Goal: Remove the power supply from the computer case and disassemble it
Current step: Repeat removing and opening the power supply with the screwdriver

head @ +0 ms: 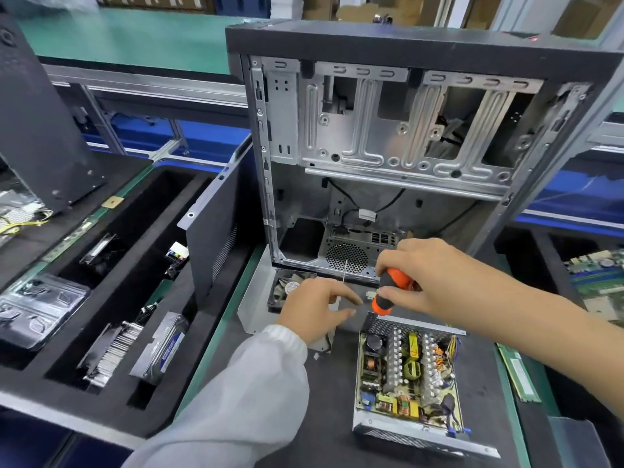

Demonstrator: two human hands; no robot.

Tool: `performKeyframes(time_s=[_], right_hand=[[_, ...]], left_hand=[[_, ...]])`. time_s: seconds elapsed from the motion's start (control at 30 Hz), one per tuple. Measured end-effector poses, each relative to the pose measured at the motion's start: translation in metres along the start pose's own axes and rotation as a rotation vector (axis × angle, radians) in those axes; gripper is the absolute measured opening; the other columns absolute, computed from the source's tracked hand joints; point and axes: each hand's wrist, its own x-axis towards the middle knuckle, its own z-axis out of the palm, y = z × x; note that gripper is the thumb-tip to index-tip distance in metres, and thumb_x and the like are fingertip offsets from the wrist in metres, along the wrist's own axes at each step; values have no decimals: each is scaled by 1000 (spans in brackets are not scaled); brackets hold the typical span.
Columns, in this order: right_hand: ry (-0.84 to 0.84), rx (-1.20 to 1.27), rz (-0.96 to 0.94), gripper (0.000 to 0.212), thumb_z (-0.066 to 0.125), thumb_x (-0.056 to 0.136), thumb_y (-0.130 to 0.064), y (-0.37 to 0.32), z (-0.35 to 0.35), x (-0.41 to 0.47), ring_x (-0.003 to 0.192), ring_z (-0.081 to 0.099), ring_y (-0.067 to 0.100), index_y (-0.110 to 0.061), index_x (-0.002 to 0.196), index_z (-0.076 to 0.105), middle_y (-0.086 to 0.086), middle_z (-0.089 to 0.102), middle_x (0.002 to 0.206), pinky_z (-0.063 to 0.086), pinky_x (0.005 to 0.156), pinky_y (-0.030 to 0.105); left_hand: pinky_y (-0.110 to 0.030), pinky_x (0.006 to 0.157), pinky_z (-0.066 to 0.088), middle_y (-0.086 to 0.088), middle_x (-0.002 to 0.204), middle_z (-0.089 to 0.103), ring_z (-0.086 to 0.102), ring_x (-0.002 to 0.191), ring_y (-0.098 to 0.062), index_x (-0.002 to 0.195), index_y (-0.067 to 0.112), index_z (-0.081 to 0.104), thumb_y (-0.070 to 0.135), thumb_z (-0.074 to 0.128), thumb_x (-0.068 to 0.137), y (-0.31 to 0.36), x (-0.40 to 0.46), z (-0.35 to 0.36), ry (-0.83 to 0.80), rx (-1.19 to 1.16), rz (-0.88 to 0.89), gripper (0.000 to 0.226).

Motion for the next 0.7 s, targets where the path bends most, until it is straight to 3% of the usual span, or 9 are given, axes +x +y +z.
performKeyframes(time_s=[0.13,0.27,0.33,0.43,0.47,0.53,0.57,0.63,0.7], right_hand=[[-14,-7,-8,28,48,95,-46,-1,2,2,88,50,16,-26,114,51,-5,47,97,45,78,27],[-8,-1,-13,25,48,94,-46,0,5,2,83,50,14,-27,109,52,-6,48,94,43,74,25],[-7,-2,-15,24,49,94,-46,1,7,3,82,49,13,-27,108,52,-7,47,92,42,72,25],[-5,-7,-13,24,50,94,-47,3,8,5,78,44,11,-29,109,51,-9,44,90,38,69,23],[-6,-8,-11,25,50,93,-47,4,9,6,78,44,11,-29,110,52,-9,43,89,38,70,23],[-9,-8,0,26,49,93,-48,4,9,7,81,46,12,-28,110,52,-9,44,90,42,74,25],[-8,-8,5,28,48,93,-49,4,10,7,82,48,13,-27,109,52,-9,45,91,44,76,26],[-5,-11,10,32,45,92,-52,4,10,8,83,52,16,-25,106,52,-7,48,92,48,77,30],[-12,-34,10,34,41,92,-56,3,10,9,82,53,17,-24,100,49,-7,49,90,48,74,29]], left_hand=[[-5,56,31,25,60,54,47,64,11,95,33,75,25,72,86,0,3,-3,24,-17,-29,12],[-1,59,34,19,74,59,50,75,2,95,30,75,25,72,86,2,7,-7,10,-50,-27,11],[-1,63,35,21,69,56,54,79,0,97,29,75,25,72,86,2,9,-7,0,-62,-35,12],[-7,55,33,18,66,57,43,91,6,96,27,76,23,72,86,-1,12,-7,13,-70,-7,11],[-13,56,36,27,71,61,40,93,9,96,25,76,22,72,86,-1,14,-8,13,-77,7,11],[-19,67,39,42,88,45,35,94,16,96,22,76,20,71,87,0,16,-11,5,-91,38,10],[-20,66,37,41,89,44,40,92,16,95,22,75,19,71,87,-1,19,-13,4,-79,50,9],[-14,54,34,18,72,59,53,72,7,93,23,75,20,70,87,-2,26,-19,4,-32,50,8],[-12,63,41,17,60,57,53,68,3,92,25,75,21,69,88,-2,35,-28,2,18,49,9]])
